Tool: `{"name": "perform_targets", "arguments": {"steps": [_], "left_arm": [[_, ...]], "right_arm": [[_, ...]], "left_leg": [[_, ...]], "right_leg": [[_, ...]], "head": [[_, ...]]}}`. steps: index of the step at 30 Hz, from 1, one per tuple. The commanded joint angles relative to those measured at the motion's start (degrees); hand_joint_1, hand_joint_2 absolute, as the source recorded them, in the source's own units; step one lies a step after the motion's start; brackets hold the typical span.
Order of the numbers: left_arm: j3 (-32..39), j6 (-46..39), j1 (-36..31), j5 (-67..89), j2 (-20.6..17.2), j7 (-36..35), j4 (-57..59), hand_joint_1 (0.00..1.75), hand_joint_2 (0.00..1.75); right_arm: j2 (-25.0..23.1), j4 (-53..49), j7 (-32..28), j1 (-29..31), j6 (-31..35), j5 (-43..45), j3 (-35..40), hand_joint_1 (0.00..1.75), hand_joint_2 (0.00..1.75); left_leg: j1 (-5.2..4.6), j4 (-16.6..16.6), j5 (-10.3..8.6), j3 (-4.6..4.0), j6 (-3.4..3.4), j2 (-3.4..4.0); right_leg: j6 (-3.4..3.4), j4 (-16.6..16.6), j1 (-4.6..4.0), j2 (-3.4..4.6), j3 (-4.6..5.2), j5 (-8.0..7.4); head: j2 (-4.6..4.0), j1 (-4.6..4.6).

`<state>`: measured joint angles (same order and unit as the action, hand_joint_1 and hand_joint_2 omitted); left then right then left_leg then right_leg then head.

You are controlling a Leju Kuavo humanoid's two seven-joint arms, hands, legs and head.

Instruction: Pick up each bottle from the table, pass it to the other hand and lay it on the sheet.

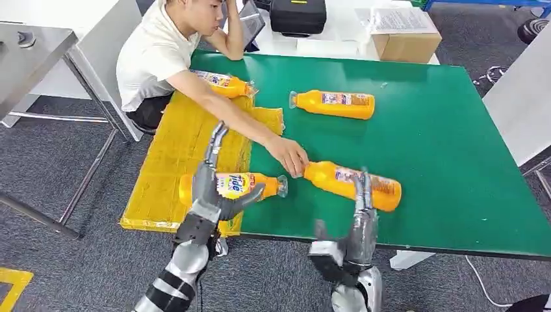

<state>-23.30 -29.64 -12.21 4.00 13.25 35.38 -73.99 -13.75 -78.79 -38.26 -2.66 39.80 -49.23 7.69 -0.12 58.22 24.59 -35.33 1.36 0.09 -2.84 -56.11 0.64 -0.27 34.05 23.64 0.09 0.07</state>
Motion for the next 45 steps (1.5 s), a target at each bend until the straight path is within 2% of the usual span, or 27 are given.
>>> {"name": "perform_targets", "arguments": {"steps": [1, 4, 6, 9, 17, 21, 24, 28, 33, 39, 42, 43, 44, 45], "left_arm": [[-1.42, -4.71, 5.52, -1.62, -2.37, -2.32, -13.54, 0.00, 1.75], [-1.22, -4.79, 6.00, -2.07, -2.60, -3.30, -13.95, 0.00, 1.75], [-1.30, -4.72, 5.81, -2.08, -2.66, -3.57, -13.54, 0.00, 1.75], [-1.71, -3.09, 5.56, -3.13, -2.79, -6.16, -12.24, 0.00, 1.75], [-1.69, -3.12, 5.55, -3.15, -2.72, -6.12, -11.95, 0.00, 1.75], [-2.14, -3.05, 4.97, -1.81, -2.90, -7.16, -10.90, 0.00, 1.75], [-2.63, -2.52, 3.79, -1.65, -2.97, -7.54, -9.31, 0.00, 1.75], [-3.77, -1.87, 2.17, -1.79, -2.82, -7.56, -7.35, 0.00, 1.75], [-4.02, -1.84, 1.78, -1.77, -2.79, -7.62, -6.91, 0.00, 1.75], [-5.27, -1.64, 0.00, -1.81, -2.68, -7.53, -5.19, 0.00, 1.75], [-5.74, -1.66, -0.54, -1.88, -2.39, -7.52, -4.54, 0.00, 1.75], [-5.98, -1.94, -0.72, -2.08, -2.38, -7.47, -4.39, 0.00, 1.75], [-6.13, -2.00, -0.88, -2.09, -2.54, -7.33, -4.35, 0.00, 1.75], [-6.20, -2.05, -0.92, -2.10, -2.63, -7.25, -4.41, 0.00, 1.75]], "right_arm": [[12.41, 12.83, 21.53, 5.00, 0.20, -23.01, -8.82, 0.00, 1.75], [15.54, 15.60, 25.74, 6.74, 0.20, -24.32, -8.09, 0.00, 1.75], [15.94, 17.54, 26.43, 8.00, 0.20, -24.91, -7.69, 0.00, 1.75], [16.86, 24.13, 30.71, 11.27, -1.46, -24.12, -5.93, 0.00, 1.75], [17.00, 24.52, 31.05, 11.61, -1.58, -23.84, -5.67, 0.00, 1.75], [18.54, 26.75, 34.17, 13.29, -3.21, -23.16, -3.17, 0.00, 1.75], [18.89, 32.19, 34.18, 17.44, -3.52, -21.40, -2.25, 0.00, 1.75], [17.59, 39.74, 30.47, 22.35, -5.40, -16.68, -1.43, 0.00, 1.75], [16.74, 41.66, 29.97, 23.35, -5.83, -16.56, -0.60, 0.00, 1.75], [15.91, 50.40, 28.77, 28.08, -4.03, -16.33, 0.92, 0.00, 1.75], [15.35, 52.43, 27.80, 29.17, -5.37, -15.24, 0.78, 0.00, 1.75], [15.21, 53.41, 27.50, 29.50, -6.30, -15.17, 1.18, 0.28, 1.75], [15.22, 53.82, 26.49, 29.37, -7.47, -14.39, 1.19, 1.34, 1.75], [15.36, 53.90, 26.41, 29.16, -8.32, -14.19, 1.58, 1.69, 1.75]], "left_leg": [[0.02, -0.08, 0.03, 0.22, -0.02, -0.08], [-0.02, -0.11, 0.05, 0.31, -0.01, -0.08], [-0.06, -0.07, 0.09, 0.31, -0.04, 0.01], [-0.14, -0.09, 0.03, 0.23, -0.02, -0.02], [-0.15, -0.05, 0.01, 0.14, 0.01, -0.06], [-0.14, -0.08, 0.05, 0.27, -0.01, -0.04], [-0.15, -0.06, 0.05, 0.27, -0.02, 0.03], [-0.15, -0.07, 0.00, 0.26, -0.03, 0.05], [-0.13, -0.08, -0.04, 0.26, 0.02, 0.00], [-0.11, -0.04, -0.03, 0.29, 0.03, 0.05], [-0.11, -0.07, -0.06, 0.31, 0.04, 0.06], [-0.11, -0.06, -0.06, 0.33, 0.03, 0.05], [-0.13, -0.06, -0.08, 0.26, 0.05, 0.00], [-0.10, -0.09, -0.07, 0.34, 0.02, 0.00]], "right_leg": [[0.02, 0.15, -0.02, -0.07, -0.29, 0.01], [0.03, 0.17, 0.02, -0.05, -0.41, 0.01], [0.05, 0.12, 0.05, 0.04, -0.38, 0.00], [0.04, 0.13, 0.11, 0.00, -0.29, -0.04], [0.00, 0.04, 0.12, -0.05, -0.18, -0.02], [0.03, 0.07, 0.11, -0.02, -0.31, 0.01], [0.04, 0.06, 0.13, 0.05, -0.30, -0.02], [0.06, 0.06, 0.12, 0.06, -0.27, -0.06], [0.04, 0.08, 0.10, -0.02, -0.29, -0.06], [0.02, 0.05, 0.08, 0.01, -0.30, -0.06], [0.01, 0.08, 0.09, 0.00, -0.32, -0.09], [0.03, 0.08, 0.08, -0.01, -0.35, -0.08], [0.00, 0.06, 0.11, -0.07, -0.28, -0.08], [0.03, 0.10, 0.08, -0.07, -0.36, -0.07]], "head": [[0.00, 0.02], [0.00, 0.02], [0.00, 0.00], [0.00, 0.00], [0.00, -0.02], [0.00, -0.02], [0.00, -0.02], [0.00, 0.00], [0.00, -0.02], [0.00, -0.02], [0.00, -0.02], [0.00, 0.00], [0.00, 0.00], [0.00, -0.02]]}}
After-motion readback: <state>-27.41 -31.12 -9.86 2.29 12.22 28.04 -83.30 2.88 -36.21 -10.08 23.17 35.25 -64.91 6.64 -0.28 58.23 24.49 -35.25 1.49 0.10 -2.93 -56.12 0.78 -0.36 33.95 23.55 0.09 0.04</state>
